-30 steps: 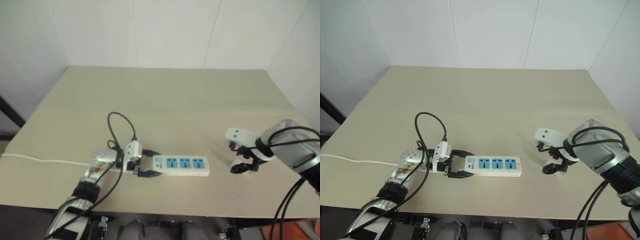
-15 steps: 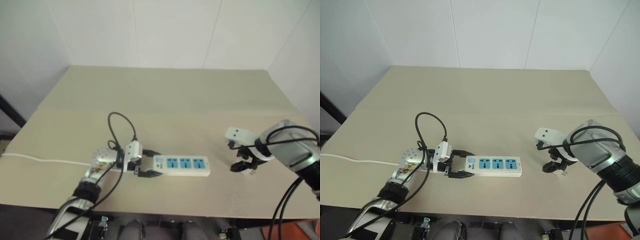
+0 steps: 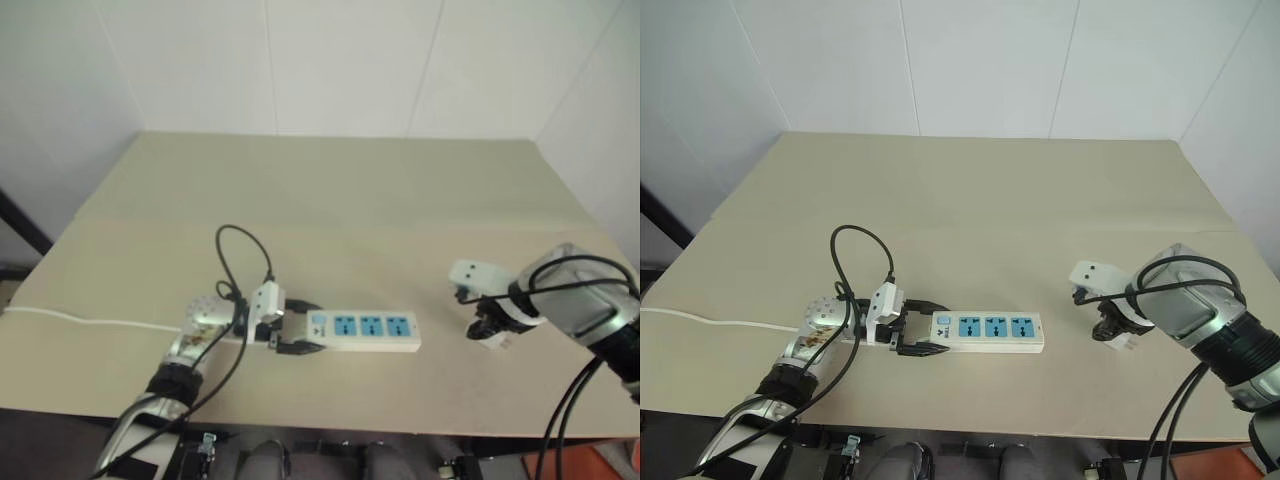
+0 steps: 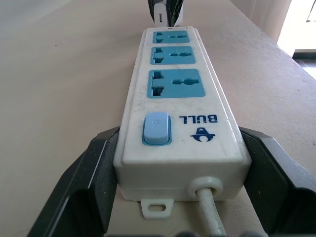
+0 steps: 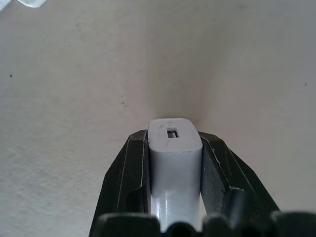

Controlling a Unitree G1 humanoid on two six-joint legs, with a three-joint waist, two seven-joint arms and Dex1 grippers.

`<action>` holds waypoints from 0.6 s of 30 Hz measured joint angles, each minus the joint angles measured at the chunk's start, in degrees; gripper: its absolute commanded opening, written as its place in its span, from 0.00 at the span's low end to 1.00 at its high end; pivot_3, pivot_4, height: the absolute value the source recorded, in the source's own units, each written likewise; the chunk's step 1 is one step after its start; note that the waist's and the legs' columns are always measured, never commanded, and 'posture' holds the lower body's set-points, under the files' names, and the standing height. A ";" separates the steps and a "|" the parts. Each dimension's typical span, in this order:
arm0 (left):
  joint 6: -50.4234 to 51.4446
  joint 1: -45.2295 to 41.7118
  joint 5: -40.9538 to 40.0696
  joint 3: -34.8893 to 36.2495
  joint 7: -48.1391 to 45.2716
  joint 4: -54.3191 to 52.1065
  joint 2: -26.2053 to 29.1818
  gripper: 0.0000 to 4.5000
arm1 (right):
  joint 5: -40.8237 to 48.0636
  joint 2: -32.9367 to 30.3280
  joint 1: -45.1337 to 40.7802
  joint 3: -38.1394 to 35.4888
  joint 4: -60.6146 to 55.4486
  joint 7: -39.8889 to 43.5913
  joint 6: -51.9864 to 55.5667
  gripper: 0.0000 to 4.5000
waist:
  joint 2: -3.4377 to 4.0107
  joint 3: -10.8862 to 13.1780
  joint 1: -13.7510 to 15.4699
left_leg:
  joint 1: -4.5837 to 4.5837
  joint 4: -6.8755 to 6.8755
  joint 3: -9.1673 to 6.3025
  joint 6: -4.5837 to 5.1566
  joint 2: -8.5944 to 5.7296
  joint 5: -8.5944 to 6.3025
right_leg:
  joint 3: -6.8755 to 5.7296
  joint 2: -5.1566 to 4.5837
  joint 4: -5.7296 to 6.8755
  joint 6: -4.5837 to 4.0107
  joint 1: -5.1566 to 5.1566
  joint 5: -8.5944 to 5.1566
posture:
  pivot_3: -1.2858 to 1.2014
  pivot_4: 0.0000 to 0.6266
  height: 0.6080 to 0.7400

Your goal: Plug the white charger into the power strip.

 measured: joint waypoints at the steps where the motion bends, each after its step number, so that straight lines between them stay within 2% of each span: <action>1: 0.20 -0.14 0.00 -0.01 -0.18 0.00 0.11 0.72 | 0.81 0.03 -0.87 -1.33 -0.73 0.14 0.00 0.24 | 0.02 0.00 -0.05 | 0.00 0.00 0.00 0.00 0.00 0.00 | 0.00 0.01 0.02 0.00 -0.01 0.00 | 0.52 0.24 1.00; 4: 0.71 -0.56 0.01 -0.03 -0.59 0.10 0.24 0.72 | 5.01 1.28 -3.47 -9.14 -2.13 0.68 -1.72 0.24 | 0.05 0.01 -0.06 | 0.00 0.00 -0.01 0.00 0.02 0.00 | 0.00 0.03 0.02 0.00 -0.02 0.00 | 0.52 0.24 1.00; 6: 0.69 -0.97 0.05 -0.28 -0.80 0.45 0.20 0.72 | 8.87 3.95 -3.43 -17.36 -3.44 0.16 -6.66 0.24 | 0.03 0.01 0.04 | 0.00 -0.01 -0.05 0.00 0.02 0.00 | -0.05 0.03 -0.04 0.00 0.05 0.00 | 0.52 0.24 1.00; 9: 0.26 -1.57 0.18 -0.53 -1.15 1.33 0.05 0.72 | 13.92 9.73 0.61 -26.13 -3.37 -1.26 -14.30 0.24 | -0.14 -0.03 0.18 | 0.02 0.00 -0.10 0.00 0.01 0.00 | -0.12 0.02 -0.08 0.01 0.17 0.01 | 0.52 0.24 1.00; 12: -1.08 -2.46 0.29 -0.58 -1.84 3.06 0.13 0.72 | 21.57 19.61 6.75 -34.17 -1.39 -2.11 -19.97 0.24 | -0.18 -0.04 -0.02 | 0.07 0.01 -0.10 0.01 0.01 0.00 | -0.10 0.03 -0.01 0.00 0.20 0.02 | 0.52 0.24 1.00; 18: -4.02 -3.91 1.25 -0.71 -2.18 5.78 -0.28 0.72 | 29.55 33.36 10.20 -40.17 1.79 -6.32 -26.49 0.24 | -0.17 -0.04 -0.09 | 0.23 0.02 -0.11 0.01 0.01 0.00 | -0.08 0.04 0.09 0.00 0.29 0.02 | 0.52 0.24 1.00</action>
